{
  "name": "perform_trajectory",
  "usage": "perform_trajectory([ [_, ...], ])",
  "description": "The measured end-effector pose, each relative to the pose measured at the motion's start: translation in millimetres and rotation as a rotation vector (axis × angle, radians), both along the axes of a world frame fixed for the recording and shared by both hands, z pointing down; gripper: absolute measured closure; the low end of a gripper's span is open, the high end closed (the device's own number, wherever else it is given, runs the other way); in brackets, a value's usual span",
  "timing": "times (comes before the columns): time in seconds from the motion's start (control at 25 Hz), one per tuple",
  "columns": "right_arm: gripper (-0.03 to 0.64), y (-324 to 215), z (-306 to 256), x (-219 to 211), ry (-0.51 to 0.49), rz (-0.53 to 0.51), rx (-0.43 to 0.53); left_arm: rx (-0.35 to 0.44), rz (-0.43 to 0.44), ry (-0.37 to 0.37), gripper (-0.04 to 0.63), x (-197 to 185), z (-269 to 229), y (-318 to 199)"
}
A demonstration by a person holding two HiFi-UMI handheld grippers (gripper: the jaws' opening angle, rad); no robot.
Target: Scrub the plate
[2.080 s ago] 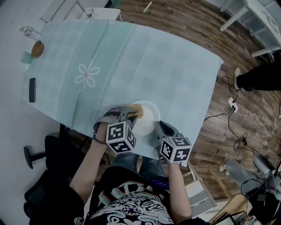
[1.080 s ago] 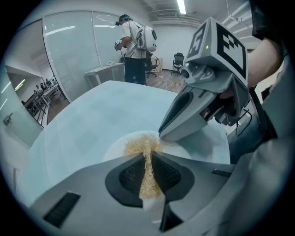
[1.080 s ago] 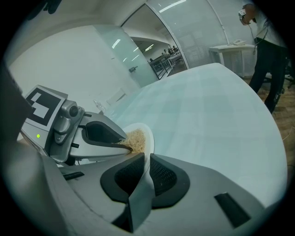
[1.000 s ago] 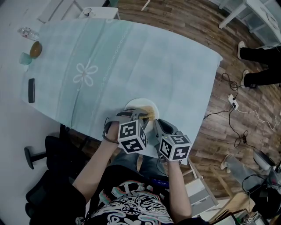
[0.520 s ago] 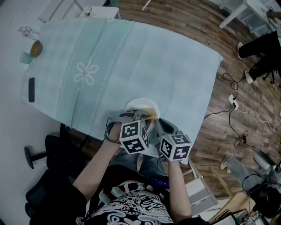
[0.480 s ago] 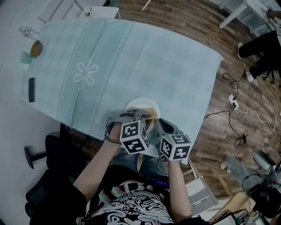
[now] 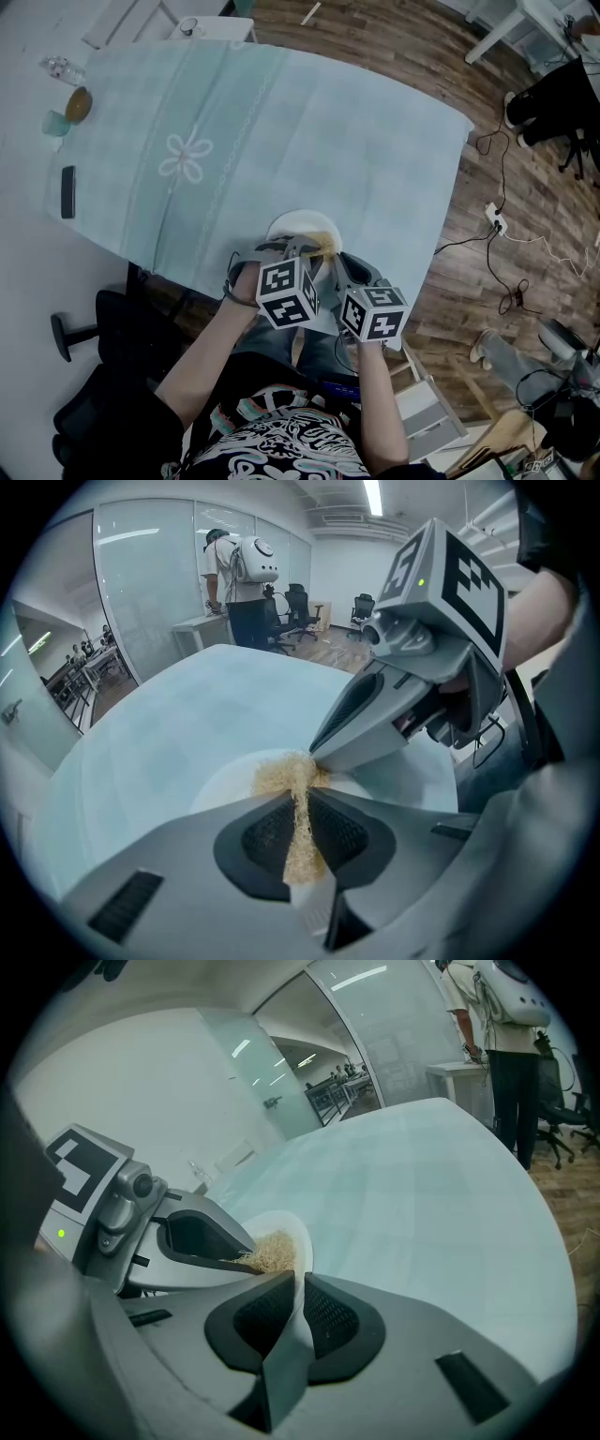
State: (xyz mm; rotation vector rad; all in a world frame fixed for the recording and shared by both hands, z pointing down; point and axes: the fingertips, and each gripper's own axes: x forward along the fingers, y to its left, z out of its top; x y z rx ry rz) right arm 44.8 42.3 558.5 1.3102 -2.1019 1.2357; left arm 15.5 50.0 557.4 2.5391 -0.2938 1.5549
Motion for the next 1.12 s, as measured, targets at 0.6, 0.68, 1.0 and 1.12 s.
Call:
perform_trajectory([
  [0.6,0.595,0,1,2,0.028,0.000,0.021,-0.033,-0.007,0.020,0.532,-18,1,24],
  [0.68,0.595,0,1,2,0.026,0.000,0.021,-0.036,-0.022,0.025,0.532,-20,1,24],
  [1.0,0.595,-1,1,2,0.020,-0.002,0.016,-0.018,-0.047,-0.011,0.532,-37,0,18],
  [1.12,0.595,-2,0,1,0.020,-0.002,0.014,-0.007,-0.071,-0.027,0.532,-50,-1,11],
])
